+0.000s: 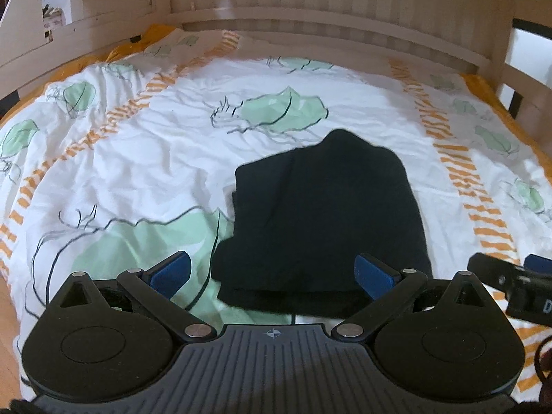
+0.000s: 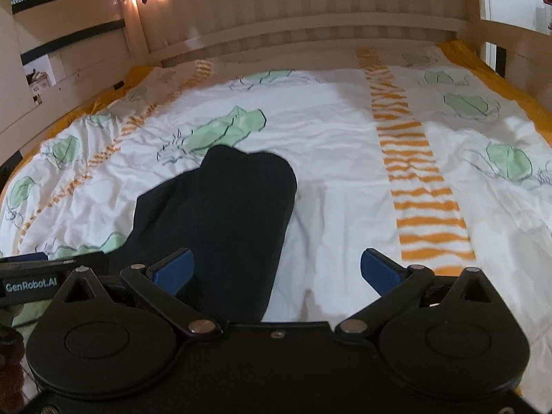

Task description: Fold large clothes

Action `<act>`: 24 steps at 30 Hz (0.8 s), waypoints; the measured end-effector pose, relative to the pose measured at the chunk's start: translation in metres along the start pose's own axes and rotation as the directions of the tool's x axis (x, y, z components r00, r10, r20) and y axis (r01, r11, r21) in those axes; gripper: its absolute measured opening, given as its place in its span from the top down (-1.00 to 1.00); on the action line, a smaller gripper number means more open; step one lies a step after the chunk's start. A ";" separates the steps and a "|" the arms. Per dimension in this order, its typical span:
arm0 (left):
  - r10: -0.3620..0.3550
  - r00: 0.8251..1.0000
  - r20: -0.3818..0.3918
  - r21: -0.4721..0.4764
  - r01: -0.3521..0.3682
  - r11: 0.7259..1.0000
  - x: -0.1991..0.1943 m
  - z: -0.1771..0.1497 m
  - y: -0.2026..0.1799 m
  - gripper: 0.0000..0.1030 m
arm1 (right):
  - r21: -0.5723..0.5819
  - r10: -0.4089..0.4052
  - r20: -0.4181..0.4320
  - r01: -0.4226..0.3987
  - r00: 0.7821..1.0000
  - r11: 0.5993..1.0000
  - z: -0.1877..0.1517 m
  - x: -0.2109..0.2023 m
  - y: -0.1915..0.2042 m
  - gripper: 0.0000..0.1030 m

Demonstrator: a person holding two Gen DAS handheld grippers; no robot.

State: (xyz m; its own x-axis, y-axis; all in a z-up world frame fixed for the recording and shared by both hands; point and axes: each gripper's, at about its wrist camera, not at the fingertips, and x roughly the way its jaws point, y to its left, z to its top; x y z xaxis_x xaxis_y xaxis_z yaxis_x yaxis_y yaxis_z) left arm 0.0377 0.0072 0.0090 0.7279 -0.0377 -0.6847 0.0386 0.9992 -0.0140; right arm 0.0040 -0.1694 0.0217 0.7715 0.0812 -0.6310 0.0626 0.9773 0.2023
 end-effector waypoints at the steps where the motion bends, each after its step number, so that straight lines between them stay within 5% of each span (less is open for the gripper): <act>1: 0.000 1.000 -0.005 0.001 0.000 1.000 0.000 -0.001 0.000 -0.99 | -0.001 0.002 -0.006 -0.002 1.000 1.000 -0.003 -0.002 0.001 -0.99; 24: 0.010 0.997 -0.075 0.040 -0.007 0.999 -0.003 -0.028 -0.004 -0.99 | -0.045 -0.020 -0.079 0.016 0.997 0.999 -0.027 -0.013 0.008 -0.99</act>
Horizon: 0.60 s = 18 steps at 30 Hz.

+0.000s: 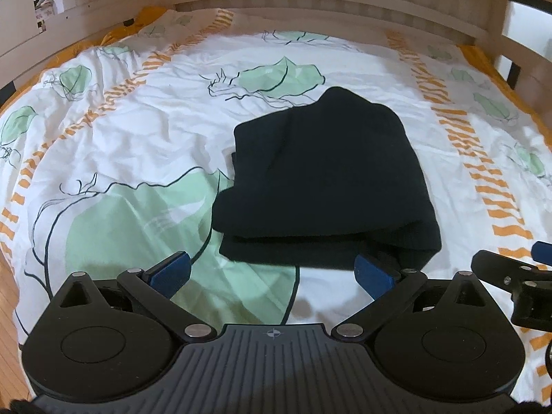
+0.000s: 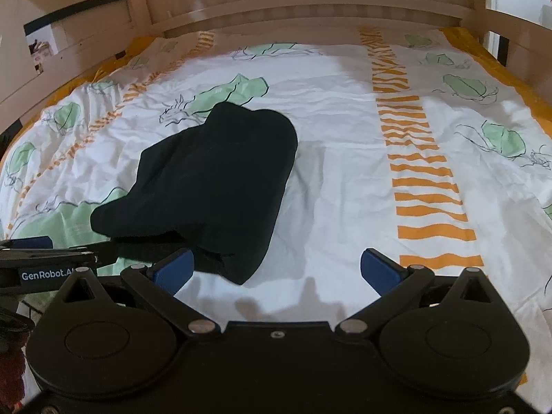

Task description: Fold large clothes

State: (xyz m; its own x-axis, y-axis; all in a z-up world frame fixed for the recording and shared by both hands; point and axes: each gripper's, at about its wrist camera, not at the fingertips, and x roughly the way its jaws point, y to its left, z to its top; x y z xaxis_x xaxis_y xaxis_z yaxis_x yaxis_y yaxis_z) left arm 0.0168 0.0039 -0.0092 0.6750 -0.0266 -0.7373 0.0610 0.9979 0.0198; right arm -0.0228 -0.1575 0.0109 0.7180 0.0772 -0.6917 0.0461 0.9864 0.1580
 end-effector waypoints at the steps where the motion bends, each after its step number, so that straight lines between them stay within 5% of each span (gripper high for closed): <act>1: 0.000 1.000 -0.002 0.000 0.000 1.000 0.000 0.000 0.000 -0.99 | 0.000 0.001 -0.004 -0.001 1.000 1.000 -0.001 0.001 0.000 -0.99; 18: 0.004 0.999 -0.047 0.017 -0.003 1.000 0.006 -0.005 -0.003 -0.99 | 0.024 -0.018 -0.051 0.019 0.999 1.000 -0.005 0.007 -0.006 -0.99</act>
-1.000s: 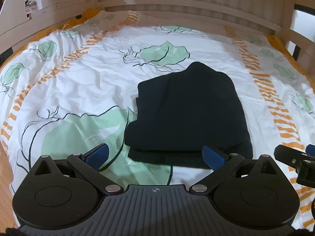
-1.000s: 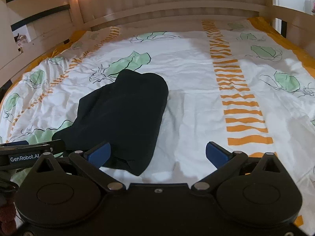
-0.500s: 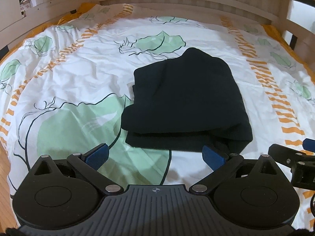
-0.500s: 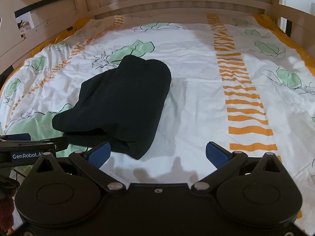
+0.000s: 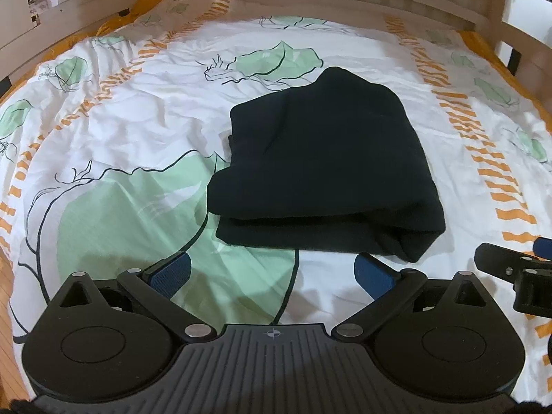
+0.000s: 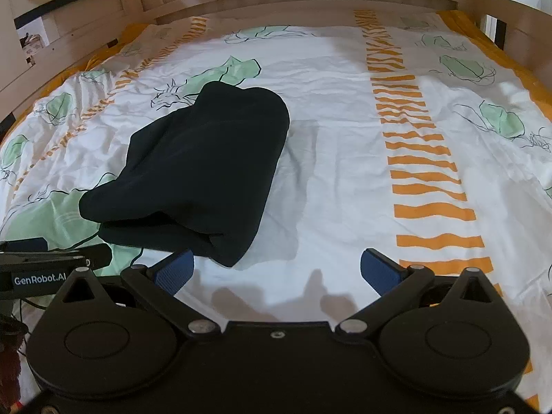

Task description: Fold large clothes

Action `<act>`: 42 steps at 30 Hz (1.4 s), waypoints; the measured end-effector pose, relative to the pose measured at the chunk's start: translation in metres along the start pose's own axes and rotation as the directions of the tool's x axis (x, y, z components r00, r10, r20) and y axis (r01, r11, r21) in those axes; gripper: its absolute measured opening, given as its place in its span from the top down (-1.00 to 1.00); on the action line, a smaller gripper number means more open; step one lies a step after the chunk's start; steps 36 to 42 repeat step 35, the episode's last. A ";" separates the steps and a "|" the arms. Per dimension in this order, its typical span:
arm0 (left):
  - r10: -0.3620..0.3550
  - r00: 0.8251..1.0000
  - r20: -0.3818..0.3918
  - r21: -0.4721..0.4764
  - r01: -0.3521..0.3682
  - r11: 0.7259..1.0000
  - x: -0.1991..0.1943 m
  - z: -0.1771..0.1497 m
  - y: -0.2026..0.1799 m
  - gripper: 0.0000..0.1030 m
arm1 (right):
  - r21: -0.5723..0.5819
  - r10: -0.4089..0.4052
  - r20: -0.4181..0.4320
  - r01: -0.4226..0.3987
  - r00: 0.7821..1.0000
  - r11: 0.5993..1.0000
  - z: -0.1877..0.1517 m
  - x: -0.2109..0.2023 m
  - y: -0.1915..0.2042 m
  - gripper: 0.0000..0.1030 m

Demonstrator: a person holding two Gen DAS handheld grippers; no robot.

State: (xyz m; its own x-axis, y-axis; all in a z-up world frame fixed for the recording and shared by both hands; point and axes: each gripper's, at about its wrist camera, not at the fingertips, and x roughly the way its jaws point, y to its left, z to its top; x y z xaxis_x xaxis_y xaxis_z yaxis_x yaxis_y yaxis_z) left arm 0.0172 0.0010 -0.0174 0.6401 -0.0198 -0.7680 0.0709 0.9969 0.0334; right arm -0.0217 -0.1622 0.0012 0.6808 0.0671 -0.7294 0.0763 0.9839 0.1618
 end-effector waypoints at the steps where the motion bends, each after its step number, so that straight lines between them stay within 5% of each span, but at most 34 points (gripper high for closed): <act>1: 0.001 1.000 0.000 0.000 -0.001 1.000 0.000 0.000 0.000 -0.99 | -0.002 -0.001 -0.001 0.001 1.000 1.000 0.000 0.000 0.000 -0.99; 42: -0.007 1.000 -0.020 -0.005 0.007 1.000 0.004 0.000 -0.002 -0.99 | 0.003 0.009 -0.034 -0.009 0.999 1.000 -0.002 0.007 0.001 -0.99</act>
